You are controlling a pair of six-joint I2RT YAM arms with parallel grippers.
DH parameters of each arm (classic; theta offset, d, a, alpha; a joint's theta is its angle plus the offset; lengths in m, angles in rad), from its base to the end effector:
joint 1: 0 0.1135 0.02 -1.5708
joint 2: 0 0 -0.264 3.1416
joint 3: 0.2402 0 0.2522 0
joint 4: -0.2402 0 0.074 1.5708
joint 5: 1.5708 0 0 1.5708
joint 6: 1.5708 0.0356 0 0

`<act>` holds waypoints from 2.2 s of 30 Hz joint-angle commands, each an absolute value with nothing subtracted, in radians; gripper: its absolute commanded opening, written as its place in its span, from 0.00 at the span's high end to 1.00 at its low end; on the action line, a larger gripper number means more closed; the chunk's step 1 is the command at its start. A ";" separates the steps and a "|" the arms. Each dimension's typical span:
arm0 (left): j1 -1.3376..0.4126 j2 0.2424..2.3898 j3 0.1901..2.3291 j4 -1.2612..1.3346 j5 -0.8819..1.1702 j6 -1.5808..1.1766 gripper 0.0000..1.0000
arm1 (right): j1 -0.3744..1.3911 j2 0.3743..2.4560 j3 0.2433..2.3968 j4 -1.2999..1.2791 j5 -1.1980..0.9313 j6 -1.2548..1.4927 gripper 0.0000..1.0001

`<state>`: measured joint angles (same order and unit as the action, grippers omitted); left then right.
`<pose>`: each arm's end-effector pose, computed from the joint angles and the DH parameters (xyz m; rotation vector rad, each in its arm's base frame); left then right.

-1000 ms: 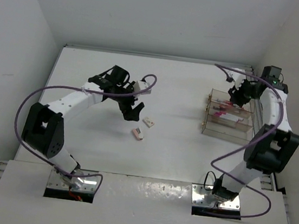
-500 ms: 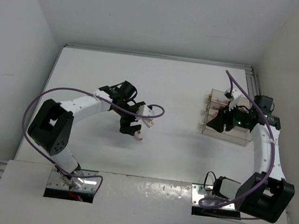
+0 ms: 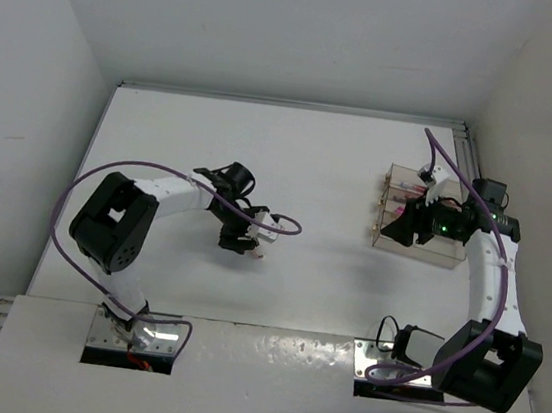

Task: Sort the stationery into containers
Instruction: Grab a piece of stationery with the left arm, then pass the stationery from the left arm to the right

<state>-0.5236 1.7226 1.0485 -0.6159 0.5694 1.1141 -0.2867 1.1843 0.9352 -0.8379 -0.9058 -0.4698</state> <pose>0.2654 -0.1754 0.1685 2.0051 1.7255 -0.6313 0.2164 -0.0346 0.2708 -0.4755 2.2195 0.8138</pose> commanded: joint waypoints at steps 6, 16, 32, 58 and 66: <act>-0.535 1.743 0.999 -0.535 0.563 1.149 0.41 | -0.293 1.186 0.969 -0.842 -0.959 -0.465 0.50; -0.546 1.741 0.988 -0.503 0.540 1.115 0.47 | -0.250 1.198 0.974 -0.830 -0.948 -0.463 0.50; -0.557 1.746 1.123 -0.686 0.714 1.017 1.00 | -0.196 1.148 0.950 -0.832 -0.859 -0.661 0.49; -0.463 2.020 1.401 -0.833 1.305 0.339 1.00 | 0.687 1.245 0.972 -0.607 -0.506 -1.018 0.57; -0.463 2.013 1.384 -0.825 1.301 0.322 1.00 | 0.758 1.384 1.066 -0.612 -0.439 -1.055 0.54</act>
